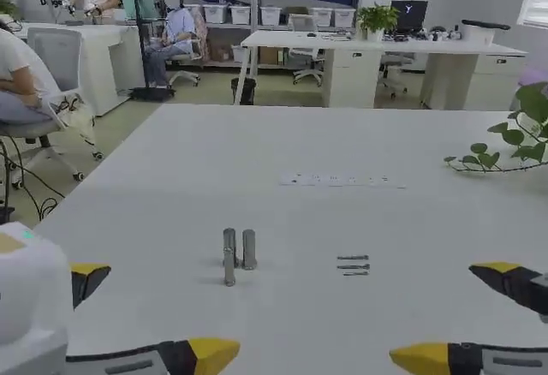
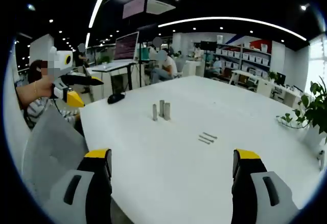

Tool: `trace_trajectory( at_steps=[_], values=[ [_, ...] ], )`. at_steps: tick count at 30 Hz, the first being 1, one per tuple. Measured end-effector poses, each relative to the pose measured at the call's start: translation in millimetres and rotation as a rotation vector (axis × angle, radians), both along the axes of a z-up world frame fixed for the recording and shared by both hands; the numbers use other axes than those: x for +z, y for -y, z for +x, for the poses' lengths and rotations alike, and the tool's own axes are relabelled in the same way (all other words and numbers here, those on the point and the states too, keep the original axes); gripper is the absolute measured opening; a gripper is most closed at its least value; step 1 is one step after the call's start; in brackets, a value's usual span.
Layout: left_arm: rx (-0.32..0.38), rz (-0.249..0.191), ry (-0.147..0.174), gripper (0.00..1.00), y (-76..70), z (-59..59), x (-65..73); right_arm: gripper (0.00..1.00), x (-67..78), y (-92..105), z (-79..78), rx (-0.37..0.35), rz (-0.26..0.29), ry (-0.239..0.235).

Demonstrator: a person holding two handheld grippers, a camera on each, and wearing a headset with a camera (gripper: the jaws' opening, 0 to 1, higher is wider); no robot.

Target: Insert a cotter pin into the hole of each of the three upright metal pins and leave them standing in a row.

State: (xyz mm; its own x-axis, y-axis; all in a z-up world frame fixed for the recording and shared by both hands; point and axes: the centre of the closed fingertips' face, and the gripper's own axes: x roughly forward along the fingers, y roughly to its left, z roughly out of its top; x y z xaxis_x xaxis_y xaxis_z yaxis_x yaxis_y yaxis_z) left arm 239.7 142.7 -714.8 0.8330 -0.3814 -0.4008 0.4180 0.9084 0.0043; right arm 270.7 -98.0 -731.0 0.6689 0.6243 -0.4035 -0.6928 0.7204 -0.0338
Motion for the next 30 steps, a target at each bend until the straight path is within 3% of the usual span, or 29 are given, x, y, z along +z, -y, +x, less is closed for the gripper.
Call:
trace_trajectory(
  at_steps=[21, 30],
  values=[
    [0.007, -0.007, 0.015, 0.99, -2.1, -0.1, 4.3, 1.00, 4.9, 4.2, 4.9, -0.026, 0.040, 0.013],
    [0.002, 0.000, 0.004, 0.99, -1.5, -2.8, 1.5, 1.00, 1.0, 3.3, 2.2, -0.014, 0.019, 0.006]
  ],
)
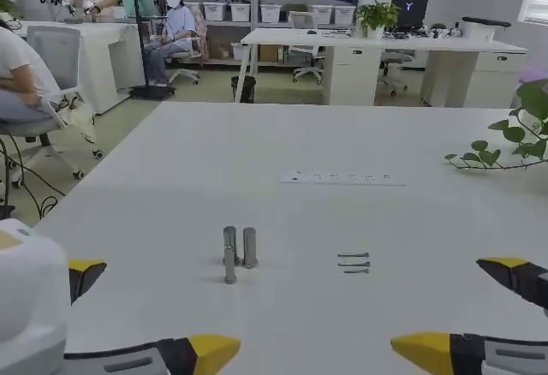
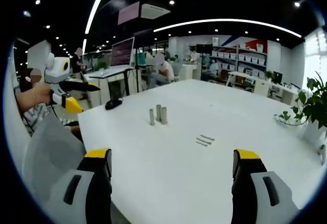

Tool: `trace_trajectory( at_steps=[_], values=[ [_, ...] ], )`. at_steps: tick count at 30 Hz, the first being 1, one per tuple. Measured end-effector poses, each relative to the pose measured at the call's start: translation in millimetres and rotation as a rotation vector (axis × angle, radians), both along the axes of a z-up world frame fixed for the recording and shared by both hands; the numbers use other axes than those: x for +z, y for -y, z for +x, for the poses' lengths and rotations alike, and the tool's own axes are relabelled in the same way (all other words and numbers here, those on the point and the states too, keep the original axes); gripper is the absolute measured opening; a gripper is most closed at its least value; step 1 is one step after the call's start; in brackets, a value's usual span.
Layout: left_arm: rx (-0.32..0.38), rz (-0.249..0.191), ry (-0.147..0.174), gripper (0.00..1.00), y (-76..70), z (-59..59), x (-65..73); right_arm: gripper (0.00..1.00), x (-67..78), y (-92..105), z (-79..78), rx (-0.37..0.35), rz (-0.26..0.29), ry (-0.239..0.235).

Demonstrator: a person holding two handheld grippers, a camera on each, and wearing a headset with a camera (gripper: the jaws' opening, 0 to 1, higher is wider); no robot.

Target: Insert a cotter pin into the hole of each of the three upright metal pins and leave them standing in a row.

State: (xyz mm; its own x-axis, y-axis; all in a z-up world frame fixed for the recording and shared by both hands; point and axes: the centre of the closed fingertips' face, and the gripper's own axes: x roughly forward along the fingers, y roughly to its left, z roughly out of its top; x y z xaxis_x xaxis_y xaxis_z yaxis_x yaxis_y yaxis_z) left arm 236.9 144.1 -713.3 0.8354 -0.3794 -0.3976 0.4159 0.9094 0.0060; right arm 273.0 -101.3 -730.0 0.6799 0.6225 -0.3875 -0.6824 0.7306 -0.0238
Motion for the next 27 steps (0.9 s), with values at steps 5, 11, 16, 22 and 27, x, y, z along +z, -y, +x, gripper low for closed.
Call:
trace_trajectory(
  at_steps=[5, 11, 16, 22, 27],
  values=[
    [-0.003, 0.006, -0.007, 0.99, 0.2, -0.2, -1.2, 1.00, -1.3, -0.6, -1.1, 0.006, -0.005, -0.002],
    [-0.011, 0.008, -0.011, 0.98, 2.1, -0.1, -2.4, 0.99, -3.3, -1.5, -1.9, 0.015, -0.013, -0.009],
    [-0.003, -0.002, -0.014, 0.97, 0.4, 1.0, -3.9, 0.99, -2.8, -3.9, -3.0, 0.018, -0.015, -0.008],
    [0.002, 0.001, -0.021, 0.93, -3.7, 2.7, -6.6, 0.99, -3.1, -6.4, -3.7, 0.021, -0.013, -0.008],
    [0.006, -0.010, -0.017, 0.88, -6.9, 6.3, -7.4, 0.99, -2.9, -8.2, -2.3, 0.022, -0.012, -0.008]
  ],
)
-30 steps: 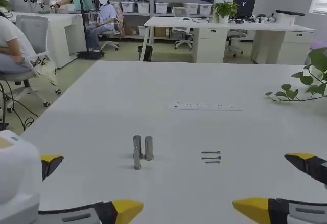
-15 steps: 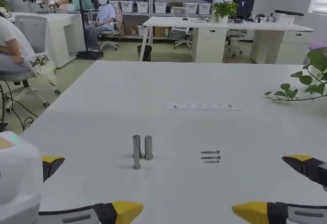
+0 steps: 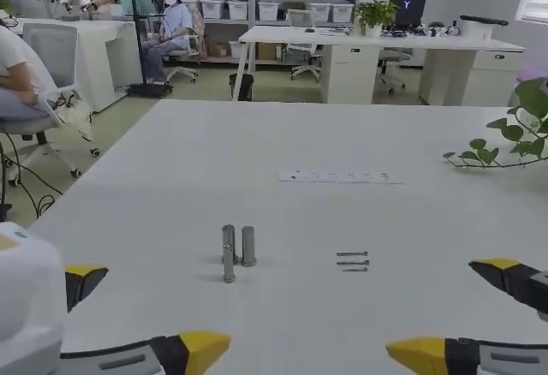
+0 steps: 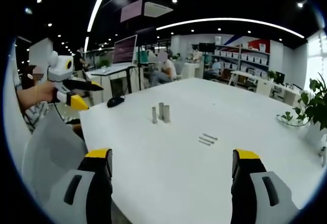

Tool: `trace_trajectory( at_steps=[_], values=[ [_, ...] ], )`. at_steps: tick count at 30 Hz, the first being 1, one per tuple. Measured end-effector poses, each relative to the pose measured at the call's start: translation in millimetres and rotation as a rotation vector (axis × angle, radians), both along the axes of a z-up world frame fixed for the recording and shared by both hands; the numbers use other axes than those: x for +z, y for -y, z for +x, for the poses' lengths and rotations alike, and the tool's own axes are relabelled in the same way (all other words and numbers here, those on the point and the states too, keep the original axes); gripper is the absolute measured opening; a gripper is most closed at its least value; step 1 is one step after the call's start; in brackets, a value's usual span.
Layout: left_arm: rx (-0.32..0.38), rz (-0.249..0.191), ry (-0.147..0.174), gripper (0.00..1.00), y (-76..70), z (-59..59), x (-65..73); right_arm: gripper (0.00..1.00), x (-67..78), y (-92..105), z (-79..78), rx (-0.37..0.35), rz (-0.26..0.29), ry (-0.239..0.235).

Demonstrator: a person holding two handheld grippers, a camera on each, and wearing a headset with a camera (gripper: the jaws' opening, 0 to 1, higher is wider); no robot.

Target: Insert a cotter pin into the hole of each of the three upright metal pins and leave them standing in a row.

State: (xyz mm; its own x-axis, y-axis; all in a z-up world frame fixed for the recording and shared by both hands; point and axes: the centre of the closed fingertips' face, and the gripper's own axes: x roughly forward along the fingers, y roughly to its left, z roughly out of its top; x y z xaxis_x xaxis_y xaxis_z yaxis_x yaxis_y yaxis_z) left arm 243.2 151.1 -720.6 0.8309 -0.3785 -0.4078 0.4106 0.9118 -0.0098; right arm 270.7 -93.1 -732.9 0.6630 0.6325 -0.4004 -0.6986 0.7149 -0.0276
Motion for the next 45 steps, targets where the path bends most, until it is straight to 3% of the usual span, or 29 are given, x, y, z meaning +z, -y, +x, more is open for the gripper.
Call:
trace_trajectory(
  at_steps=[6, 9, 17, 22, 28, 36, 45],
  values=[
    [0.003, 0.007, 0.014, 0.80, -3.7, 8.2, -0.7, 0.98, 1.6, -2.5, 0.9, 0.008, 0.003, 0.004],
    [0.005, -0.013, 0.036, 0.73, -5.1, 16.1, 2.2, 0.98, 2.1, -2.6, 1.5, 0.009, 0.006, 0.004],
    [0.001, -0.046, 0.071, 0.58, -6.4, 42.3, 3.5, 0.95, 5.2, -1.0, 6.5, 0.000, 0.017, 0.018],
    [-0.001, -0.067, 0.078, 0.51, -6.7, 59.8, -0.1, 0.90, 4.6, -0.5, 10.0, -0.005, 0.028, 0.017],
    [-0.013, -0.054, 0.067, 0.46, -2.7, 78.4, -9.0, 0.86, 3.7, -1.2, 17.2, -0.002, 0.033, 0.017],
    [-0.042, -0.018, 0.027, 0.41, 6.2, 106.0, -30.3, 0.77, 5.1, -3.2, 30.3, 0.005, 0.047, 0.020],
    [-0.054, 0.011, -0.012, 0.36, 14.8, 133.7, -52.5, 0.75, -2.0, -6.4, 38.5, 0.008, 0.049, 0.002]
  ],
)
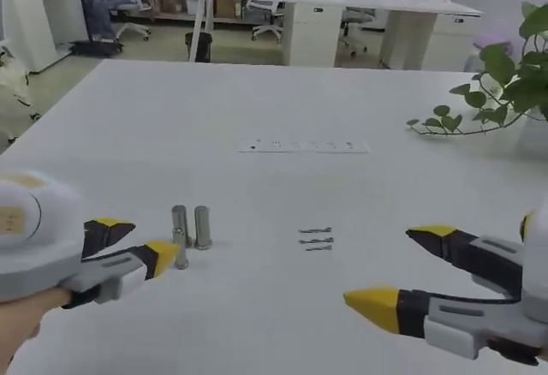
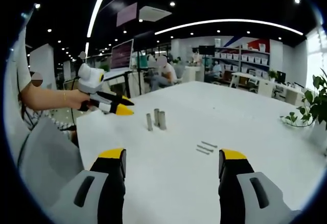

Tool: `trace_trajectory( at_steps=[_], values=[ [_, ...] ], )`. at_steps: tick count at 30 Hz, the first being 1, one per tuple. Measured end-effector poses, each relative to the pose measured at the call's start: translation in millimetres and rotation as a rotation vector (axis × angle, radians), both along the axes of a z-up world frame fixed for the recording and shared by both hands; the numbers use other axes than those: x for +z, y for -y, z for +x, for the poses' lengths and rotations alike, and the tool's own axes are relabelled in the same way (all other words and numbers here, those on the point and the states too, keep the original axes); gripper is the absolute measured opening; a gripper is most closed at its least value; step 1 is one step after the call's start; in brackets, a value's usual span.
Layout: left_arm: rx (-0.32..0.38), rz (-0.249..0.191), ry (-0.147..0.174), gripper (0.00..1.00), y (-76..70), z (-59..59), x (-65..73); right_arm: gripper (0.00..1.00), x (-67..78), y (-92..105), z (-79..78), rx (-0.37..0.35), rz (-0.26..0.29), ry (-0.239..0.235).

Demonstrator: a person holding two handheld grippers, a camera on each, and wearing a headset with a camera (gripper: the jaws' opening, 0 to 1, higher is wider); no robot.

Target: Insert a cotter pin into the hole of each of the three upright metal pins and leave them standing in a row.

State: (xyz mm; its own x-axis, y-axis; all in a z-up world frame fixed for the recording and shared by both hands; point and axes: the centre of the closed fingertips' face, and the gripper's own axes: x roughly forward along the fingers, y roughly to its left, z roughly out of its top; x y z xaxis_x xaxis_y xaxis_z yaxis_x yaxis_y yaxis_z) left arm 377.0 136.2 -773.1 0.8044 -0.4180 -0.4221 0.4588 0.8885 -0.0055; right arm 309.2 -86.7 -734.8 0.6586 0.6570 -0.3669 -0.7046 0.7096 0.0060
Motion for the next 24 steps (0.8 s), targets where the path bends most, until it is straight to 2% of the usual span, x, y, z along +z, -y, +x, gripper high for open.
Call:
trace_trajectory(
  at_steps=[13, 24],
  values=[
    [-0.017, 0.042, -0.037, 0.29, 6.7, 25.6, -34.0, 0.74, -7.5, 2.6, 10.4, -0.009, 0.018, -0.018],
    [-0.054, 0.066, -0.049, 0.24, 13.6, 38.7, -53.4, 0.73, -15.9, 3.7, 11.9, -0.021, 0.023, -0.041]
  ],
)
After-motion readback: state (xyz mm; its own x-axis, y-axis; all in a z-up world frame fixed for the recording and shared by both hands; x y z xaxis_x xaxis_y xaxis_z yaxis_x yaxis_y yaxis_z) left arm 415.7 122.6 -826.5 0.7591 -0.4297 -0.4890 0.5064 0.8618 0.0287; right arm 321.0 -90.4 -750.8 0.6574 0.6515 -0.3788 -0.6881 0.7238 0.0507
